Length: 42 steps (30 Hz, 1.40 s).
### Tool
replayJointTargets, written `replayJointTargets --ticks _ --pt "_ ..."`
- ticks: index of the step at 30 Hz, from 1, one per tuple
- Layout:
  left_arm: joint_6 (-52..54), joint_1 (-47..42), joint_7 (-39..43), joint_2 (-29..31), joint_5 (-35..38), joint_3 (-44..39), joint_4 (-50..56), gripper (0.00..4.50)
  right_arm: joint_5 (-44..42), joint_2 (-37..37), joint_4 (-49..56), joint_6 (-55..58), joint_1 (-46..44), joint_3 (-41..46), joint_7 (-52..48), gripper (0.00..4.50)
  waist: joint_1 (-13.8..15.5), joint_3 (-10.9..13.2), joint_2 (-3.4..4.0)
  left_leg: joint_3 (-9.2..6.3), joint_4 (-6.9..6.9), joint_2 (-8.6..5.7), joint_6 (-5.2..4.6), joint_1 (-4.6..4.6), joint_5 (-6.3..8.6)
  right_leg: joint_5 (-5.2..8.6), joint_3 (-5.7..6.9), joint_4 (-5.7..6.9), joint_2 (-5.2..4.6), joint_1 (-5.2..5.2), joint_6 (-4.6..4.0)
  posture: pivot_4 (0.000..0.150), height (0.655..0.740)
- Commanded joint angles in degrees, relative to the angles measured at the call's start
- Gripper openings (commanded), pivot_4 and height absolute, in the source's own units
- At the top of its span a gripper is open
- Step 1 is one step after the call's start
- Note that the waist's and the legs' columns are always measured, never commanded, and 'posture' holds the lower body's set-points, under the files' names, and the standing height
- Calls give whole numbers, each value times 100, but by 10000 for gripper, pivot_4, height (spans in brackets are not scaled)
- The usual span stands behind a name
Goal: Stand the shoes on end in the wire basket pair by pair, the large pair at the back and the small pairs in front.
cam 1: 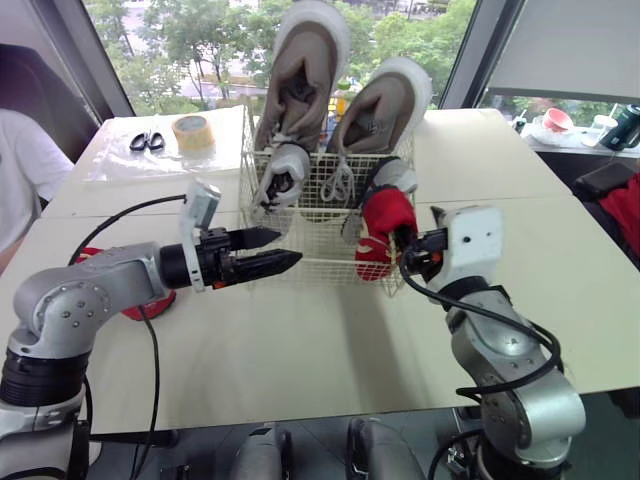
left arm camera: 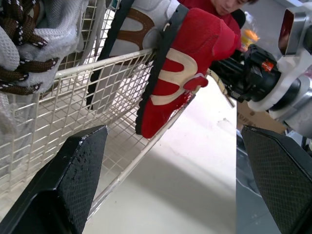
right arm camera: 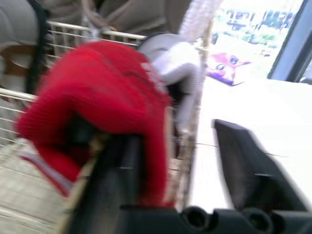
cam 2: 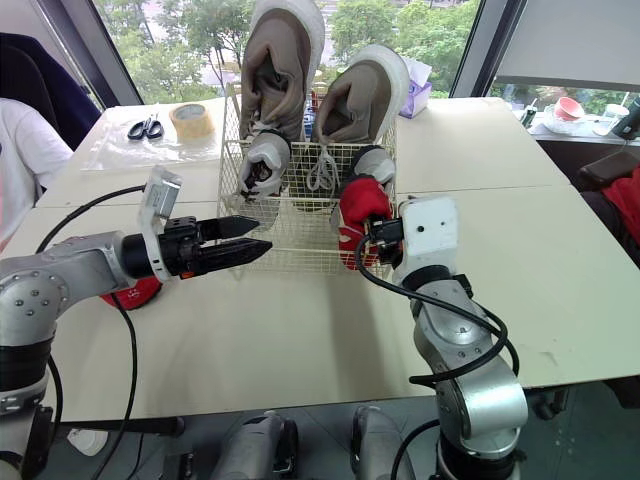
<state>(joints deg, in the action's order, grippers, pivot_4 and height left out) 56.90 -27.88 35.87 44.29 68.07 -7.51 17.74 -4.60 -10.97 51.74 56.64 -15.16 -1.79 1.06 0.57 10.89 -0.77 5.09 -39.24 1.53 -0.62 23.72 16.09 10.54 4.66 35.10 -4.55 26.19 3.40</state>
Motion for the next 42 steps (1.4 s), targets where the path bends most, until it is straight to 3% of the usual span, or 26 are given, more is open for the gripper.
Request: replayJointTargets --ticks 1,8,13,16,19,20,25,28,32,35,38,42 --pt "-27 -78 75 -58 -64 -91 60 45000 -85 -372 507 -231 205 104 -416 40036 6 0 0 -1 0 0 0 -1 0 3 0 0 0 0 -4 1500 7400" --pt "-71 -175 374 -153 -362 27 -188 45000 -297 -1587 826 -954 1230 582 -1322 40036 16 0 -1 -2 2 0 -2 -4 1 10 0 0 0 -6 -3 1500 7400" --pt "-89 -319 542 -349 -638 137 -349 45000 -908 -1842 826 -1790 1924 1129 -1606 40036 13 -1 -2 -3 3 -1 -4 -15 2 25 0 1 1 -17 -18 1500 7400" --pt "10 -389 682 -377 -556 39 -418 45000 -2685 -2097 826 -1905 1873 2180 -2010 40036 -6 1 -5 -3 3 8 -8 -23 5 31 0 0 1 -26 -10 1500 7400" --pt "144 -498 716 -486 -366 -34 -537 45000 -3773 -2557 638 -1440 1581 2799 -2436 40036 8 2 -5 -5 3 14 -9 -36 6 33 0 0 3 -40 -14 1500 7400" --pt "167 -495 706 -486 -405 -22 -530 45000 -4273 -2785 492 -1302 1615 3040 -2637 42648 16 2 -5 -9 2 16 -9 -37 6 34 2 0 3 -42 -16 1500 7400" --pt "524 -223 511 -146 -21 -476 -132 45000 -7685 -4628 -663 -242 1907 4322 -3369 42648 10 9 -19 -10 2 12 -25 -37 15 40 3 -6 -8 -51 -25 1500 7400" --pt "829 133 -373 234 193 -1177 236 45000 -8851 -5787 -1697 183 1242 4081 -4228 42648 -36 12 -20 -7 5 15 -28 -45 16 41 -1 -6 -7 -54 -29 1500 7400" --pt "1032 315 -1527 501 635 -2129 82 45000 -9320 -6168 -2036 142 89 2986 -4739 42648 1 12 -23 -22 4 29 -26 -59 17 70 8 -2 5 -64 -44 1500 7400" --pt "1458 12 -3173 710 139 -2392 -285 45000 -8576 -6142 -2183 342 -1316 1671 -5468 42648 25 14 -19 -25 6 27 -25 -58 17 74 12 -1 2 -64 -38 1500 7400" --pt "2654 -337 -4350 1218 -362 -2485 -549 45000 -8028 -5887 -2545 635 -2533 709 -6045 42648 15 18 -31 -20 1 22 -24 -48 16 71 11 -1 -4 -58 -38 1500 7400" --pt "3519 -1099 -6017 1189 -986 -3259 -1128 45000 -7259 -5496 -2726 582 -3190 105 -6760 42648 30 22 -49 -18 2 17 -25 -34 18 60 16 -5 -13 -51 -33 1500 7400"
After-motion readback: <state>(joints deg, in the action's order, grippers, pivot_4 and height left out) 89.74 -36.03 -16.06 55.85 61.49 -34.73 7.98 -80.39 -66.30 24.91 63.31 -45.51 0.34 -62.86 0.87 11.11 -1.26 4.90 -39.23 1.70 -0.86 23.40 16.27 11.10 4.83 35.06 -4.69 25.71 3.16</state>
